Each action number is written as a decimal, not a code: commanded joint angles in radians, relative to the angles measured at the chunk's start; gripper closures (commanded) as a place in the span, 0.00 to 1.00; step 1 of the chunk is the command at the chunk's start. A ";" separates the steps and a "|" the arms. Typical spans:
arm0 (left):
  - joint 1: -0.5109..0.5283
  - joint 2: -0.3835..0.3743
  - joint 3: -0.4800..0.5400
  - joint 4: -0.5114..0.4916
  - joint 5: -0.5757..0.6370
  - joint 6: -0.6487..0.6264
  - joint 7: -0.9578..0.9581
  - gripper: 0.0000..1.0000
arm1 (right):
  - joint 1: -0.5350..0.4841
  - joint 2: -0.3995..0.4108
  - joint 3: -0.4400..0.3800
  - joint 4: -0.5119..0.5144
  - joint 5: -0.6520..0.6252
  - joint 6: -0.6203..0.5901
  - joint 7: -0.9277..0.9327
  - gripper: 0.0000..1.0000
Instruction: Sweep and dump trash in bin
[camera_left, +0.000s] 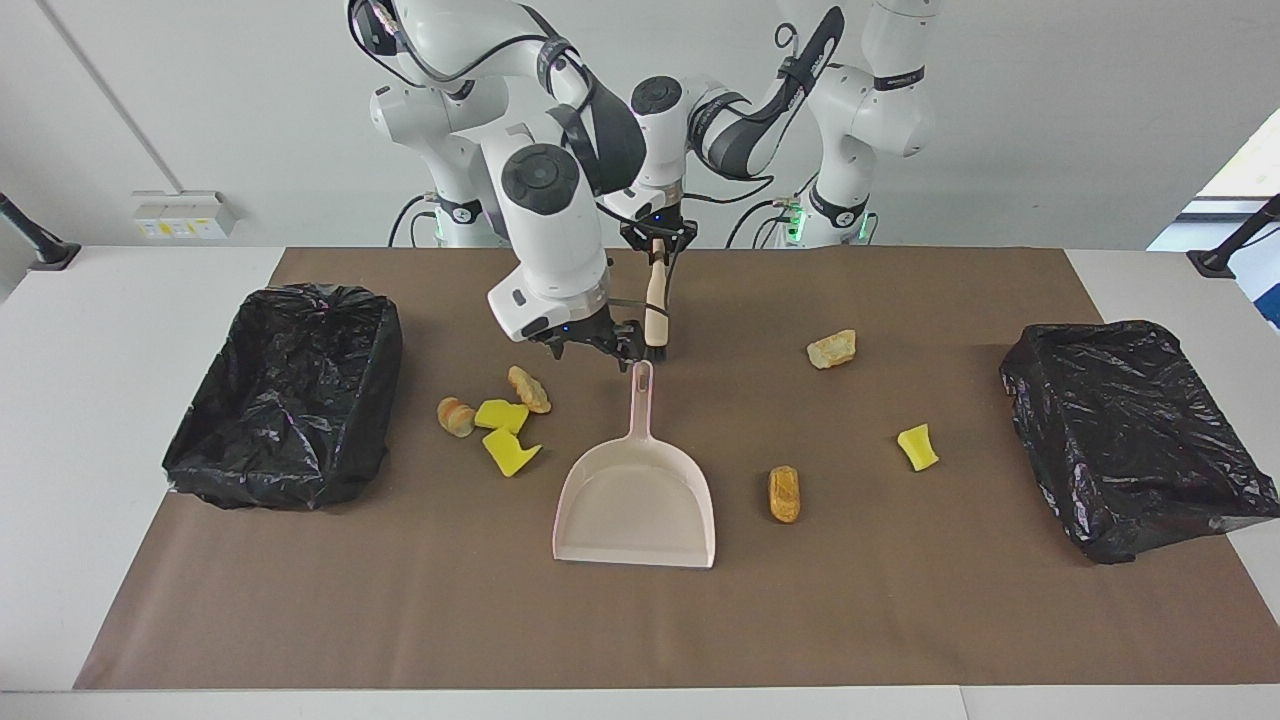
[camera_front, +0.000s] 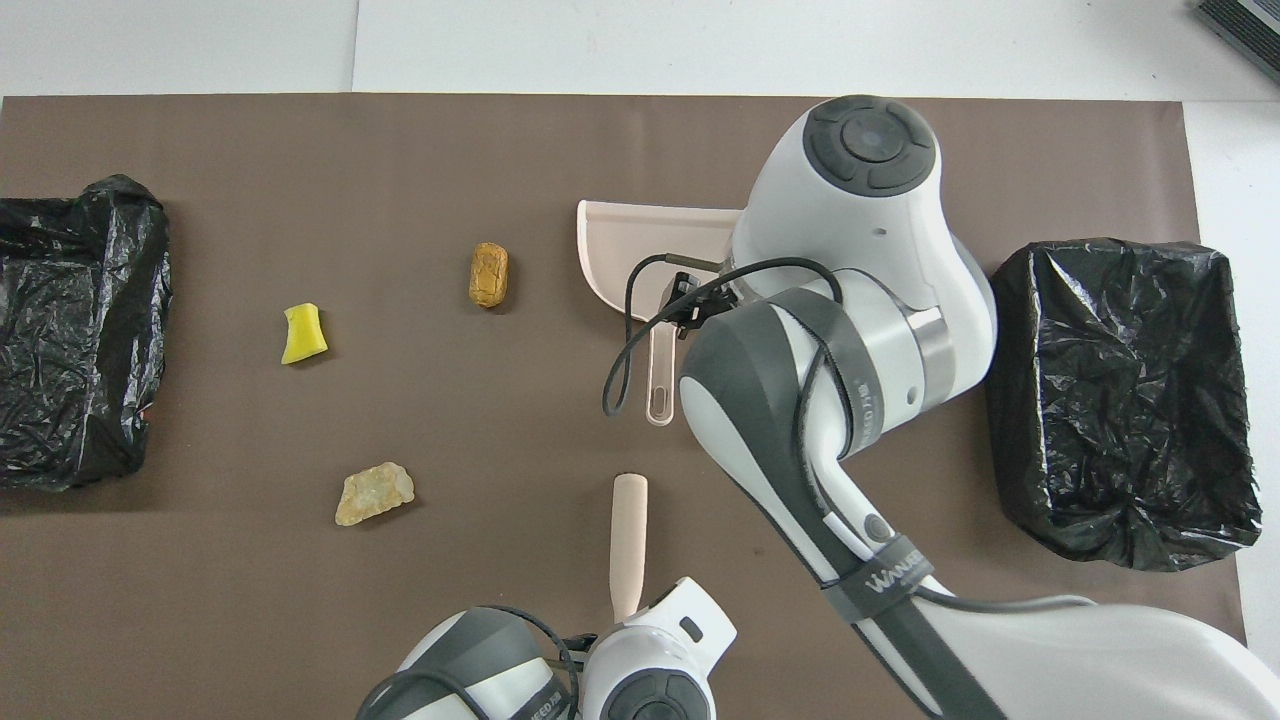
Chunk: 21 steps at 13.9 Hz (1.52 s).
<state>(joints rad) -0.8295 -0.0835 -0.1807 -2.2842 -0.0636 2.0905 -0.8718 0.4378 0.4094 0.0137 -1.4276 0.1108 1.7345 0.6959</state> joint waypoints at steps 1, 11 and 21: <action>0.093 -0.090 -0.002 0.017 0.008 -0.115 0.002 1.00 | 0.004 0.060 0.005 0.035 0.020 0.003 0.014 0.00; 0.533 -0.254 -0.002 -0.029 0.131 -0.354 0.096 1.00 | 0.047 0.138 0.008 0.006 0.036 0.123 0.044 0.00; 0.601 -0.282 -0.010 -0.242 0.114 -0.325 -0.146 1.00 | 0.055 0.104 0.017 -0.100 0.038 0.192 -0.032 0.43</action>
<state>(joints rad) -0.1713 -0.3328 -0.1862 -2.4866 0.0589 1.7405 -0.9270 0.5005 0.5451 0.0195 -1.4879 0.1279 1.9037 0.6941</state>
